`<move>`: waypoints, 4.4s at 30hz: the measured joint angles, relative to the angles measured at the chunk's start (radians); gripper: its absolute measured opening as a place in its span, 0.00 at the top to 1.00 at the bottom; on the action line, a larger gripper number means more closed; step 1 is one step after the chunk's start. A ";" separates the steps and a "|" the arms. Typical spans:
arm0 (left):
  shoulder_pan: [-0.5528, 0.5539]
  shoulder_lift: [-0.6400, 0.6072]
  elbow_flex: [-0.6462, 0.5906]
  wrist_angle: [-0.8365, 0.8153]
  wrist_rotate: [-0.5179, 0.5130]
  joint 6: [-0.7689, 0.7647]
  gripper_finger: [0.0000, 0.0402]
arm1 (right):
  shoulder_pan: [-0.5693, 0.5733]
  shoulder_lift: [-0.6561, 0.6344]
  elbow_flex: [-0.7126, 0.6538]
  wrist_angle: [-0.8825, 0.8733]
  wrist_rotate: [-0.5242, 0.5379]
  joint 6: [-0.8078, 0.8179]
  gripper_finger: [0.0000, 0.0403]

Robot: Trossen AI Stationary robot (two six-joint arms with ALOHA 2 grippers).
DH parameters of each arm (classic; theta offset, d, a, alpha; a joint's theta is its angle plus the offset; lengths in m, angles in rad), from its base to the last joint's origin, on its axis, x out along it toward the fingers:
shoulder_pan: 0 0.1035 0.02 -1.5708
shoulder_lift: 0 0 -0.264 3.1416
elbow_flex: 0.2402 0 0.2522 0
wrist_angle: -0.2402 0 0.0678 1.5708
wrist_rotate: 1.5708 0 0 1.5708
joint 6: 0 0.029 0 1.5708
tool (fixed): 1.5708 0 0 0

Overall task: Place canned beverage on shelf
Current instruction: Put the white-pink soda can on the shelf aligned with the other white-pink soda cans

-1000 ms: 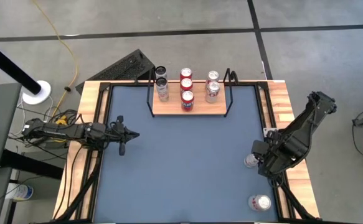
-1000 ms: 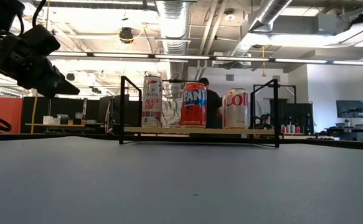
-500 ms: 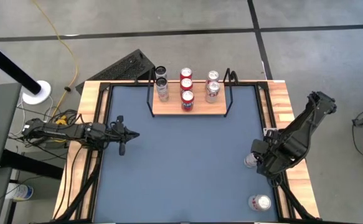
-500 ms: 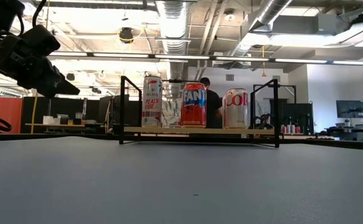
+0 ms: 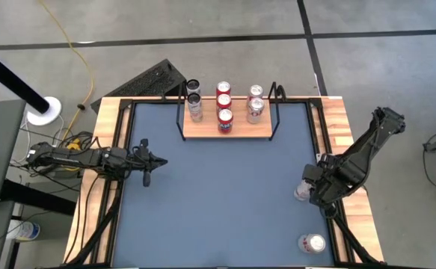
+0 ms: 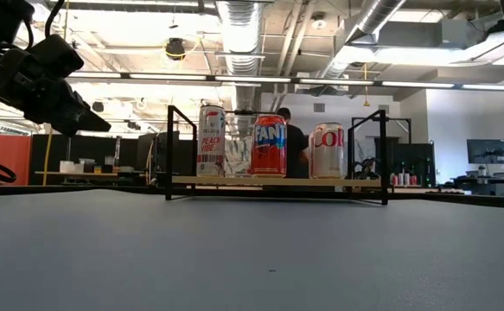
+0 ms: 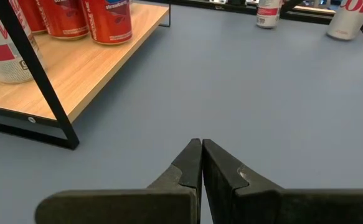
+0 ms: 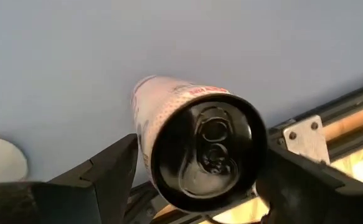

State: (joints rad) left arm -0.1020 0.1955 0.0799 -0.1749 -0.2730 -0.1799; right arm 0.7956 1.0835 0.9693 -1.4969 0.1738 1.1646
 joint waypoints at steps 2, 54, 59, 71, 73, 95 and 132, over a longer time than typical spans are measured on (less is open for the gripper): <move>0.000 0.000 0.000 0.000 0.000 0.000 1.00 | 0.000 -0.012 -0.006 0.030 0.001 -0.021 0.18; 0.000 0.000 -0.001 0.000 0.000 0.000 1.00 | -0.481 0.306 0.364 0.260 -0.013 -0.971 0.47; 0.000 0.000 -0.001 0.000 0.000 0.000 1.00 | -0.568 0.483 0.575 0.256 -0.070 -1.185 0.47; 0.000 0.000 -0.001 0.000 0.000 0.000 1.00 | -0.799 0.855 1.060 0.215 -0.147 -1.504 0.47; 0.000 0.000 -0.001 0.000 0.000 0.000 1.00 | -0.837 0.902 1.116 0.218 -0.153 -1.529 0.47; 0.000 0.000 -0.001 0.000 0.000 0.000 1.00 | -1.031 1.098 1.376 0.368 -0.151 -1.578 0.47; 0.000 0.000 -0.001 0.000 0.000 0.000 1.00 | -0.780 1.083 1.169 0.156 -0.231 -1.577 0.47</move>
State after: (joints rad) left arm -0.1020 0.1954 0.0789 -0.1748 -0.2729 -0.1802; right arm 0.0157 2.1667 2.1386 -1.3413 -0.0569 -0.4123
